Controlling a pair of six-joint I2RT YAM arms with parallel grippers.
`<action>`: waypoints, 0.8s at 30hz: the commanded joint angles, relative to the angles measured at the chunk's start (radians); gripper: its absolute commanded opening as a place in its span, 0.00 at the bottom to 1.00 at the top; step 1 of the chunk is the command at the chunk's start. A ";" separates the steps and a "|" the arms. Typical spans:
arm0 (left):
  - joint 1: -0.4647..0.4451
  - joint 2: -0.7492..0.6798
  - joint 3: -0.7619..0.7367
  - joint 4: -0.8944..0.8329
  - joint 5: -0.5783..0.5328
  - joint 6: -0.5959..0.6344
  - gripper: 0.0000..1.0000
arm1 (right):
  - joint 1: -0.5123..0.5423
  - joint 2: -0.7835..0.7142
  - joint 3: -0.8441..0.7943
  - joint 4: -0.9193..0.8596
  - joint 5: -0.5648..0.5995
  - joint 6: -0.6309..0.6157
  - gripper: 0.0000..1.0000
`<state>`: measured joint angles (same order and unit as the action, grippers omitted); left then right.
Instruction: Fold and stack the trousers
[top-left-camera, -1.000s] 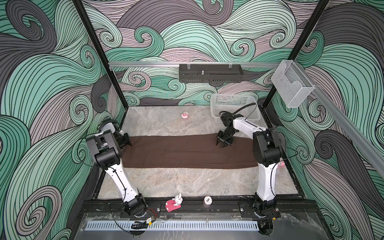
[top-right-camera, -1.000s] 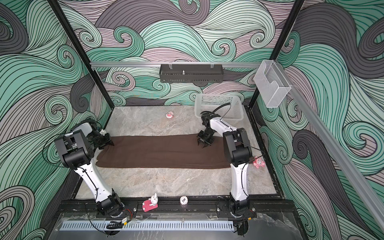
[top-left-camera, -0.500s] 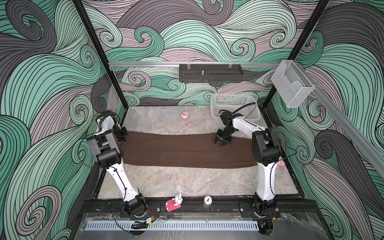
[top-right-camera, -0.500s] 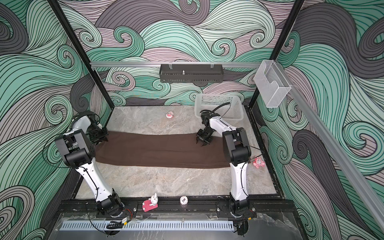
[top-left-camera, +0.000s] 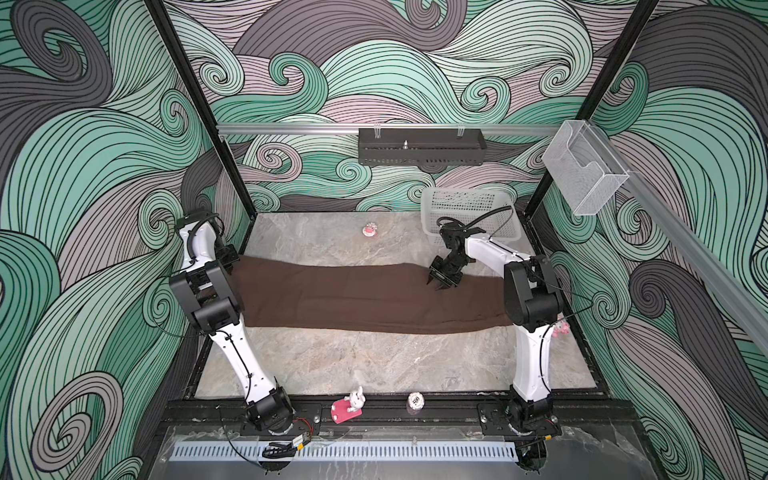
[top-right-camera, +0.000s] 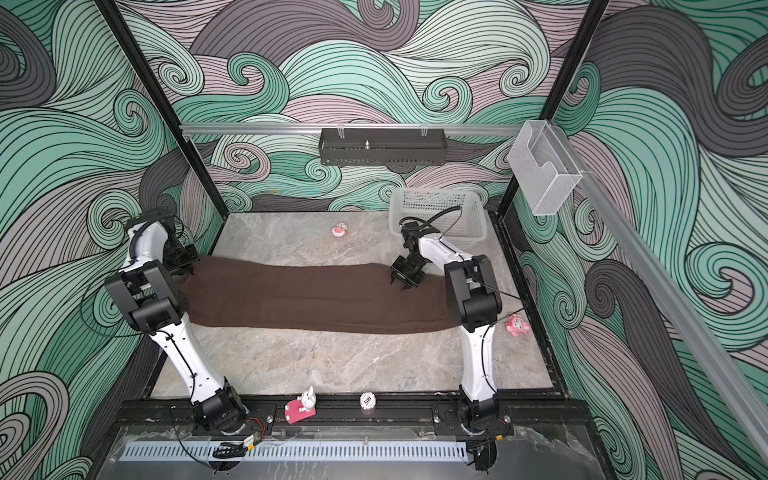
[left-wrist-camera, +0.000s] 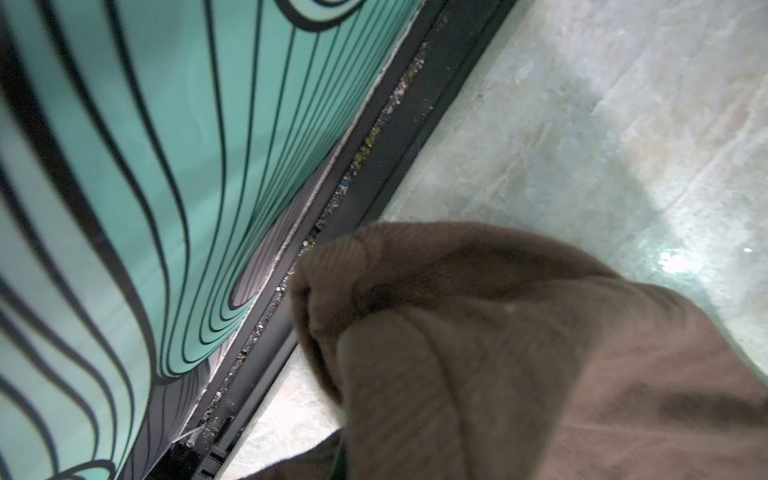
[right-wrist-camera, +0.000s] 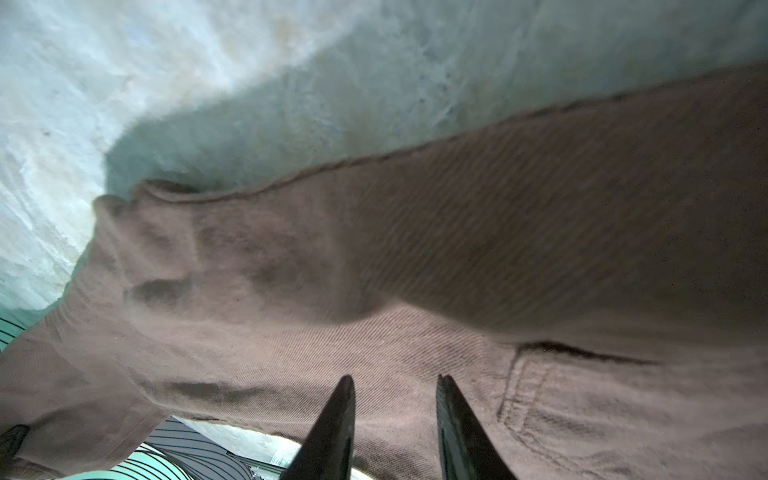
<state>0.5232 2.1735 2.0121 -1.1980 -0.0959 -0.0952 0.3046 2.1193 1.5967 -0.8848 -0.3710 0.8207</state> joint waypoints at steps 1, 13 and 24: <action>0.018 -0.004 0.013 -0.033 0.050 -0.016 0.00 | 0.005 -0.044 -0.035 0.012 0.018 0.022 0.35; 0.011 -0.031 -0.023 -0.019 0.242 -0.128 0.00 | 0.004 -0.148 -0.130 0.049 0.075 0.007 0.35; -0.068 -0.180 -0.198 -0.062 0.314 -0.171 0.00 | 0.005 -0.226 -0.195 0.074 0.037 -0.013 0.35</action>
<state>0.4793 2.0933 1.8328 -1.2026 0.1829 -0.2409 0.3046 1.9270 1.4296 -0.8173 -0.3210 0.8085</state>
